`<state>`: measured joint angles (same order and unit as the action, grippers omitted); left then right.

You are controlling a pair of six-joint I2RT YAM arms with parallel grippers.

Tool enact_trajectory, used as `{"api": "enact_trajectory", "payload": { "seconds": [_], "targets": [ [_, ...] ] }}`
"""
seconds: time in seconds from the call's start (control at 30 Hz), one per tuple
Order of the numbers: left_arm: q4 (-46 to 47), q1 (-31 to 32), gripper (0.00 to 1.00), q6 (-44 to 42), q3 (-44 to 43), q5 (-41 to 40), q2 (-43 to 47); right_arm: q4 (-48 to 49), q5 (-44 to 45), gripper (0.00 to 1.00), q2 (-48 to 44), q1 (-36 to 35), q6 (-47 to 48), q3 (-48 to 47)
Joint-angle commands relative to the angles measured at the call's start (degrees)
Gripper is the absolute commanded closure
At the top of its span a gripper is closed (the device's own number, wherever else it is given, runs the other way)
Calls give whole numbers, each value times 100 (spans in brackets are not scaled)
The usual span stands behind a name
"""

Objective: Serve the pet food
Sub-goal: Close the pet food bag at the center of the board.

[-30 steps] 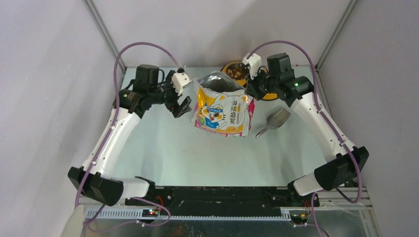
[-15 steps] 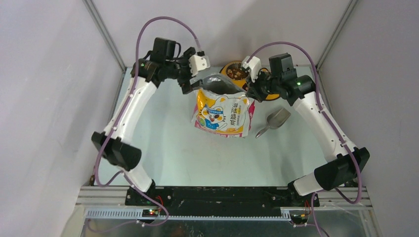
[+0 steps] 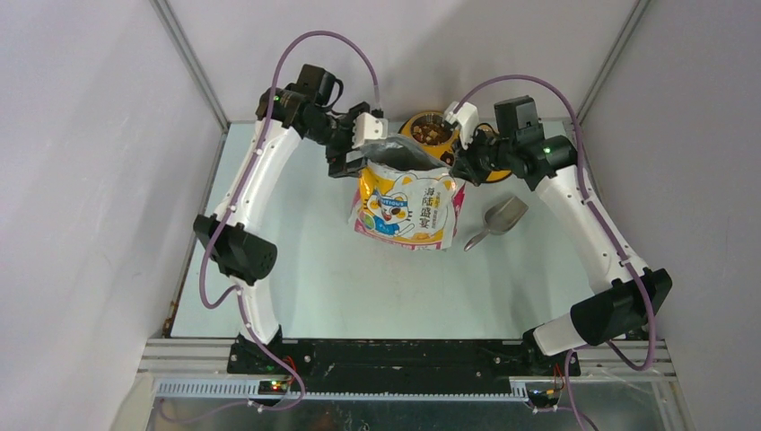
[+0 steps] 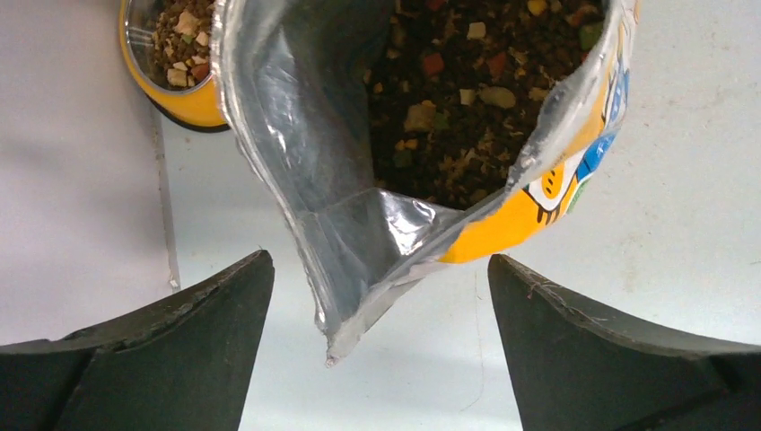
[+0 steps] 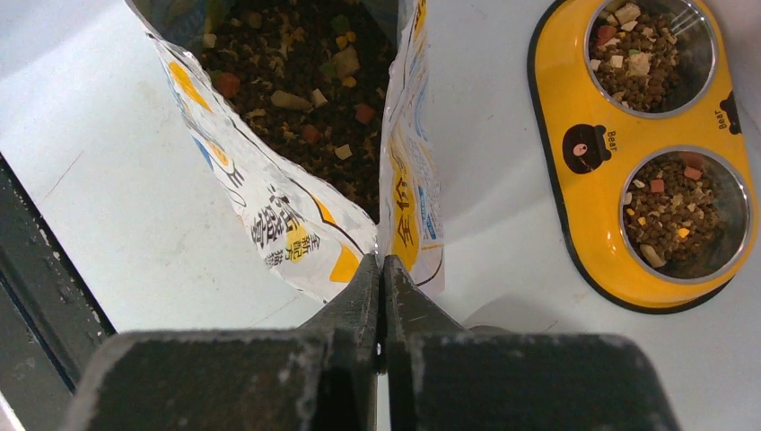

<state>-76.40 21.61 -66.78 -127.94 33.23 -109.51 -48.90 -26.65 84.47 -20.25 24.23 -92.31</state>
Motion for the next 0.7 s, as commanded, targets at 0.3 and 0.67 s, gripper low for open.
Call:
{"api": "enact_trajectory", "payload": {
  "seconds": [0.3,0.67],
  "targets": [
    [-234,58,56,-324,373,361,265,85,27,100,87,422,-275,-922],
    [675,229,99,316,938,194,523,-4,45,100,416,427,-274,-1081]
  ]
}}
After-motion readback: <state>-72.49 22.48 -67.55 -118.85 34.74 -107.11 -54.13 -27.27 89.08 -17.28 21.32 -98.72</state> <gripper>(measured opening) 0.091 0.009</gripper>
